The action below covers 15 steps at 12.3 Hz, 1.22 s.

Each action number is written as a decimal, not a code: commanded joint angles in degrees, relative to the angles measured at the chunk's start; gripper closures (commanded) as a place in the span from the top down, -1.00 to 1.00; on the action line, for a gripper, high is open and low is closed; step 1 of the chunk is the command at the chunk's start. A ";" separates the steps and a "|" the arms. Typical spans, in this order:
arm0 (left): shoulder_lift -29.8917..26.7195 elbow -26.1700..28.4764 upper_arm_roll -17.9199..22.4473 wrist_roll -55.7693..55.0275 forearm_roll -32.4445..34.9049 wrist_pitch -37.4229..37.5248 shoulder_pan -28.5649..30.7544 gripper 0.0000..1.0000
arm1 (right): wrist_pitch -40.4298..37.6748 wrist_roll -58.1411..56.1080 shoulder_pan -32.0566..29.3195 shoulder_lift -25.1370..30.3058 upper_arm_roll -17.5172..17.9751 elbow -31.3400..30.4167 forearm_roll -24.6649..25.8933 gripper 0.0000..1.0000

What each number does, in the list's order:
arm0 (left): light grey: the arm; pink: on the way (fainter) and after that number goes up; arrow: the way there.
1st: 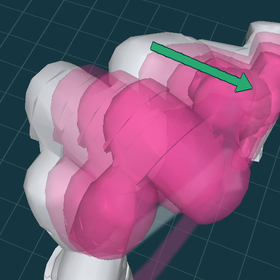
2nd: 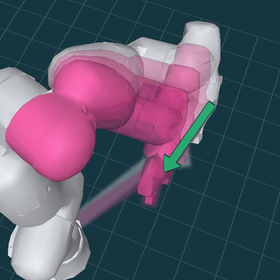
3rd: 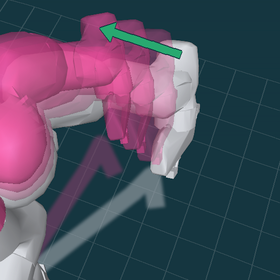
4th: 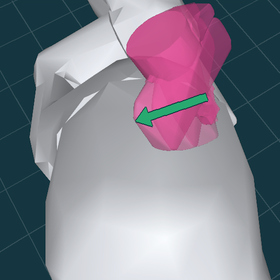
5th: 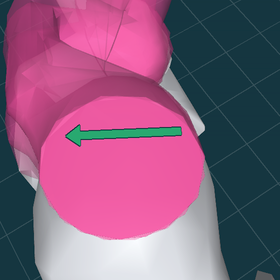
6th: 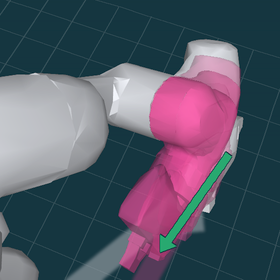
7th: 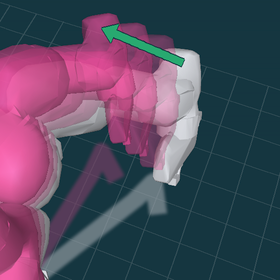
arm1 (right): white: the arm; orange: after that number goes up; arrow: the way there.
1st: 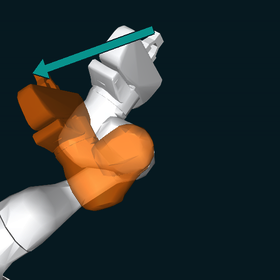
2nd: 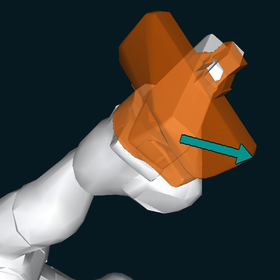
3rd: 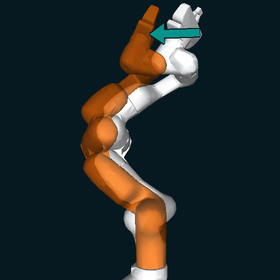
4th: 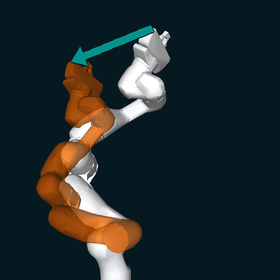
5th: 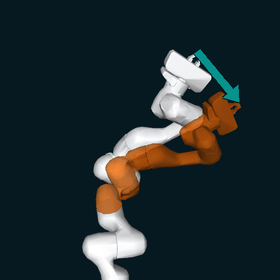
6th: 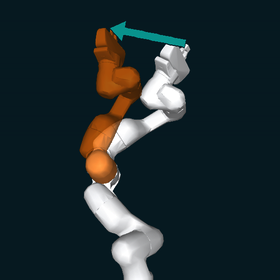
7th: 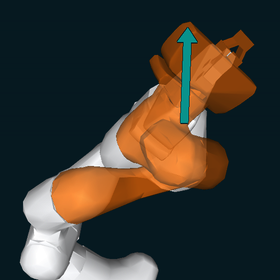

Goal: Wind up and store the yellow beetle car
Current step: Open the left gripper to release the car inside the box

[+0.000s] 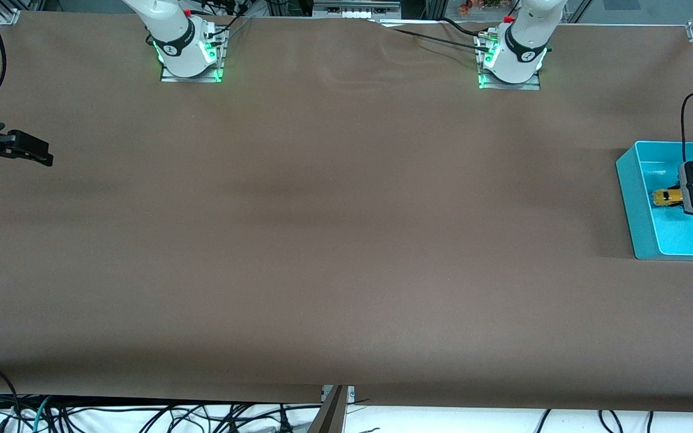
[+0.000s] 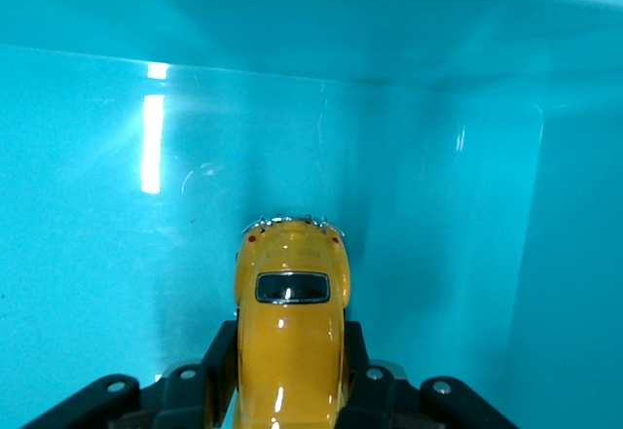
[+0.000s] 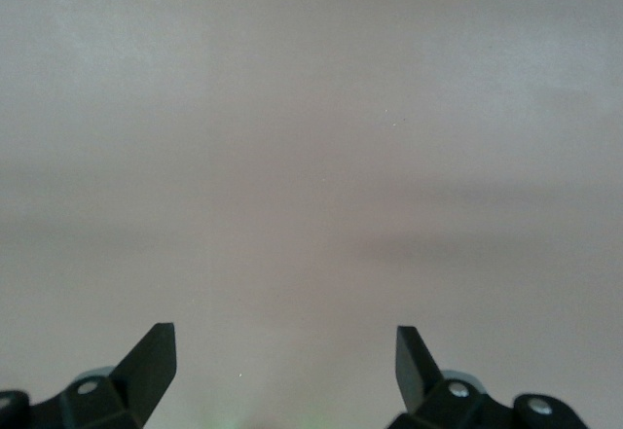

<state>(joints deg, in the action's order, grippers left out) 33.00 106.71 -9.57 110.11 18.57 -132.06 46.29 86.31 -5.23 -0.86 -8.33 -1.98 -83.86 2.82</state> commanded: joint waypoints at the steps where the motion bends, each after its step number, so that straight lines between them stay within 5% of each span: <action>1: -0.30 -0.98 -0.89 1.16 1.12 0.13 0.55 1.00 | 0.09 -0.30 -0.37 0.42 0.39 -0.16 -0.44 1.00; 4: -4.06 -1.50 -1.59 0.64 0.51 2.49 -0.15 1.00 | 0.09 -0.30 -0.37 0.42 0.39 -0.16 -0.44 1.00; 7: -11.44 -3.25 -6.94 -5.40 0.33 10.82 -0.50 1.00 | 0.09 -0.30 -0.37 0.42 0.39 -0.16 -0.44 1.00; 11: -13.05 -17.73 -18.69 -18.82 0.33 35.75 -1.03 1.00 | 0.09 -0.30 -0.37 0.42 0.39 -0.16 -0.44 1.00; 15: -13.05 -24.70 -29.53 -42.20 -0.80 46.87 -4.53 1.00 | 0.09 -0.30 -0.37 0.42 0.39 -0.16 -0.35 1.00</action>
<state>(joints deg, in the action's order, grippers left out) 18.43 85.51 -36.94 76.18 18.40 -88.98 43.75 86.31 -5.23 -0.85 -8.33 -1.95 -83.86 2.81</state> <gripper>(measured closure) 0.000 0.000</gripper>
